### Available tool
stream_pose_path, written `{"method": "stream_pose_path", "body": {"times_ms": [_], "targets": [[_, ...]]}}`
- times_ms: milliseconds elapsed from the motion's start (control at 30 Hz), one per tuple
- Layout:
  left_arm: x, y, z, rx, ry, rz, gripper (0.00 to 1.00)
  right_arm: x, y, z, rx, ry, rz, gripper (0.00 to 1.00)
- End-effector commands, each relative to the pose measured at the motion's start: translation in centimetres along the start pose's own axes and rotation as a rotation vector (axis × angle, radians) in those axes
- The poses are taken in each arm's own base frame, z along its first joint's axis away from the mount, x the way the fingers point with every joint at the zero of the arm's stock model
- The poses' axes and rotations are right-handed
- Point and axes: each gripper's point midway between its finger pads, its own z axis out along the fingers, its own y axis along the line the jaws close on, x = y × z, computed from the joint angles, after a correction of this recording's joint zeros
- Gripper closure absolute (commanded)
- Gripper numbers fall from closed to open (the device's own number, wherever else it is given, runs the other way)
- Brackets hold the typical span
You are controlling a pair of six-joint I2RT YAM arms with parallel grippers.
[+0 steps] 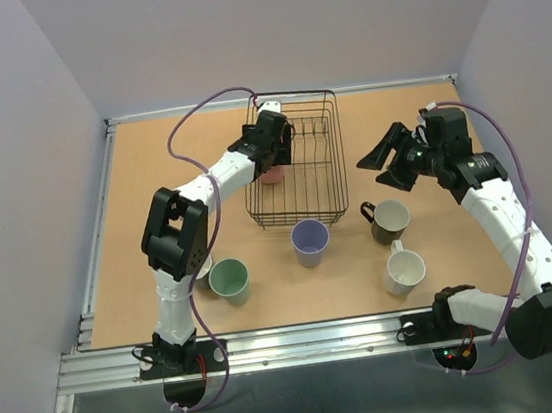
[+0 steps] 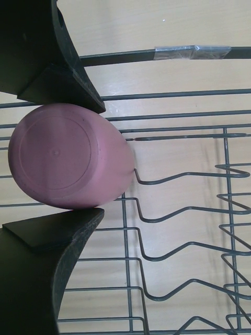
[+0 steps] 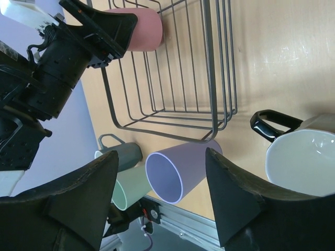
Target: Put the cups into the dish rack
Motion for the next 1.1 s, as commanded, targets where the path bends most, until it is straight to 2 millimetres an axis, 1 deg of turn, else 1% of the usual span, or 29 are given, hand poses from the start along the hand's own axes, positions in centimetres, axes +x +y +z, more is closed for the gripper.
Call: {"method": "stream_pose_path", "body": {"times_ms": [0,67,100,133,233,300,433,467,500,533,567,600,633,700,733,767,800,833,867,900,933,967,1000,1033,1067], "targets": [[-1.5,0.5,-0.2,-0.029,-0.057,-0.013,0.38,-1.4,1.4,-0.7,-0.024,-0.046,-0.049,0.27],[-1.6,0.6,-0.2,-0.03,-0.06,-0.016,0.19,-1.4,1.3,-0.5,-0.019,-0.04,-0.052,0.24],[-1.7,0.5,-0.4,-0.027,-0.064,-0.017,0.05,-1.4,1.2,-0.4,-0.017,-0.038,-0.055,0.22],[-1.9,0.6,-0.5,-0.029,-0.067,-0.017,0.01,-1.5,1.2,-0.3,-0.015,-0.037,-0.055,0.21],[-2.8,0.6,-0.9,-0.026,-0.084,-0.02,0.01,-1.5,1.2,-0.2,-0.014,-0.039,-0.07,0.16],[-3.6,0.4,-1.6,-0.015,-0.096,-0.022,0.01,-1.6,1.0,-0.3,-0.009,-0.047,-0.079,0.13],[-6.6,0.4,-3.6,-0.009,-0.139,-0.039,0.01,-1.7,1.0,-0.6,-0.007,-0.061,-0.102,0.07],[-7.1,0.6,-4.2,-0.01,-0.142,-0.037,0.01,-1.8,1.1,-0.7,-0.011,-0.065,-0.11,0.03],[-7.6,0.7,-4.6,-0.011,-0.148,-0.041,0.01,-1.9,1.3,-0.9,-0.016,-0.067,-0.122,0.01],[-8.8,0.6,-5.4,-0.011,-0.172,-0.049,0.01,-2.0,1.4,-1.1,-0.02,-0.071,-0.147,0.0],[-9.4,0.8,-6.2,-0.013,-0.175,-0.051,0.01,-2.0,1.5,-1.3,-0.02,-0.069,-0.161,0.0],[-10.8,0.8,-7.1,-0.008,-0.201,-0.06,0.01,-2.2,2.1,-1.7,-0.036,-0.071,-0.211,0.0],[-11.5,0.9,-7.8,-0.006,-0.213,-0.064,0.01,-2.1,2.4,-1.9,-0.044,-0.066,-0.234,0.0],[-13.0,1.0,-9.3,0.002,-0.242,-0.072,0.01,-1.9,2.4,-2.3,-0.037,-0.046,-0.269,0.0],[-14.2,1.1,-10.3,0.004,-0.267,-0.083,0.02,-1.5,3.0,-2.5,-0.048,-0.033,-0.307,0.0],[-15.0,1.4,-11.3,0.005,-0.29,-0.095,0.02,-0.9,3.2,-2.6,-0.048,-0.012,-0.325,0.0],[-15.5,1.6,-11.9,0.0,-0.307,-0.103,0.01,-0.4,3.3,-2.6,-0.039,-0.003,-0.354,0.0],[-15.8,1.8,-12.3,0.003,-0.318,-0.108,0.01,0.0,4.0,-2.6,-0.038,0.004,-0.378,0.0],[-16.9,1.9,-13.6,0.02,-0.364,-0.127,0.01,2.1,4.1,-1.8,-0.009,0.053,-0.423,0.0],[-17.2,1.8,-14.0,0.037,-0.377,-0.134,0.01,3.1,4.2,-1.3,0.008,0.078,-0.449,0.0],[-16.4,1.4,-13.4,0.113,-0.349,-0.131,0.01,4.1,4.3,-0.9,0.028,0.1,-0.471,0.0],[-16.6,1.2,-14.0,0.17,-0.349,-0.181,0.01,6.3,4.3,-0.1,0.064,0.147,-0.523,0.0],[-15.7,1.5,-13.3,0.207,-0.313,-0.222,0.01,7.2,4.3,0.3,0.083,0.165,-0.547,0.0],[-15.4,2.1,-13.2,0.262,-0.286,-0.264,0.01,8.9,4.5,0.6,0.087,0.197,-0.586,0.0],[-15.5,2.6,-13.9,0.284,-0.283,-0.326,0.01,9.4,4.3,0.9,0.107,0.211,-0.594,0.0]]}}
